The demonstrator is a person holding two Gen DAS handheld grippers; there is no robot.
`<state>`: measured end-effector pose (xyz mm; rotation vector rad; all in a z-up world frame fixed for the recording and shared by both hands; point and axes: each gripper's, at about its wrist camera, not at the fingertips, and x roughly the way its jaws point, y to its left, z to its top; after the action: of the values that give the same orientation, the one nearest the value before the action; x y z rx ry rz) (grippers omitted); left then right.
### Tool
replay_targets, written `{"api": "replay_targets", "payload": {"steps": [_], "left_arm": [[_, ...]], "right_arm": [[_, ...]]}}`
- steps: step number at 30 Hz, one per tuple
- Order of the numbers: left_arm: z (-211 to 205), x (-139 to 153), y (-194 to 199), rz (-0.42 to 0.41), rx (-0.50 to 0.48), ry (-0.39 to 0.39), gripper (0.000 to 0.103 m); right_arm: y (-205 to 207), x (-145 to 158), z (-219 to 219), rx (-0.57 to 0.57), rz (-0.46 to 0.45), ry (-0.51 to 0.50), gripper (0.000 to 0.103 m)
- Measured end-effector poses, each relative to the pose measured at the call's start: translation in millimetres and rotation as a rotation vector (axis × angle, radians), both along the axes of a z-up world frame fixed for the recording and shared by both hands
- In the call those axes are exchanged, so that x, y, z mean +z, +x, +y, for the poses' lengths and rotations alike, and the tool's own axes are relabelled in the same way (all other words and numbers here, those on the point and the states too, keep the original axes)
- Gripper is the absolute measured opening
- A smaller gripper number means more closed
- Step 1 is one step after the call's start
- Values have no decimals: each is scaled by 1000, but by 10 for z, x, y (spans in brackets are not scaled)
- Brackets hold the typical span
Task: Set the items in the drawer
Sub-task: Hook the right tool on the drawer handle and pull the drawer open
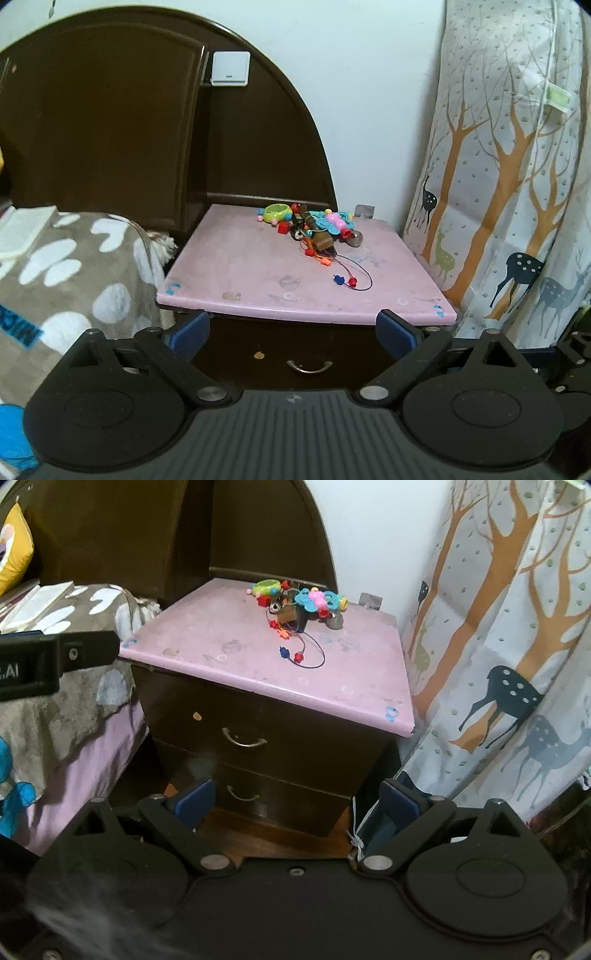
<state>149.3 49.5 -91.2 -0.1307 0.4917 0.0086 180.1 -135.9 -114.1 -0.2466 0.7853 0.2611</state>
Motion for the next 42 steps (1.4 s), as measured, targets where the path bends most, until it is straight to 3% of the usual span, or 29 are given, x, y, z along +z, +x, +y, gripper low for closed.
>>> {"api": "replay_targets", "payload": {"steps": [9, 14, 17, 21, 24, 28, 29, 31, 32, 33, 42], "left_arm": [[116, -468, 277, -2, -29, -32, 97], [146, -679, 324, -56, -6, 29, 97], [201, -780, 356, -77, -4, 48, 97], [279, -862, 416, -61, 4, 57, 97], [336, -910, 461, -49, 10, 54, 97], [399, -950, 522, -25, 20, 31, 97], [416, -952, 524, -25, 22, 25, 97], [449, -956, 530, -24, 25, 16, 97], [463, -961, 534, -21, 26, 12, 97], [477, -966, 537, -19, 27, 9, 97], [555, -991, 535, -4, 38, -15, 97]], "right_arm": [[298, -272, 96, 3, 43, -43, 97], [452, -502, 179, 46, 47, -98, 97], [486, -680, 283, 126, -15, -163, 95], [500, -968, 420, 259, -179, -294, 95], [603, -1231, 562, 390, -172, -445, 95], [694, -1447, 729, 540, -183, -526, 94], [709, -1510, 775, 582, -203, -555, 92], [739, -1624, 866, 638, -221, -596, 74], [775, -1673, 903, 660, -222, -608, 55], [812, -1717, 943, 680, -222, -615, 46], [954, -2055, 1175, 869, -293, -747, 46]]}}
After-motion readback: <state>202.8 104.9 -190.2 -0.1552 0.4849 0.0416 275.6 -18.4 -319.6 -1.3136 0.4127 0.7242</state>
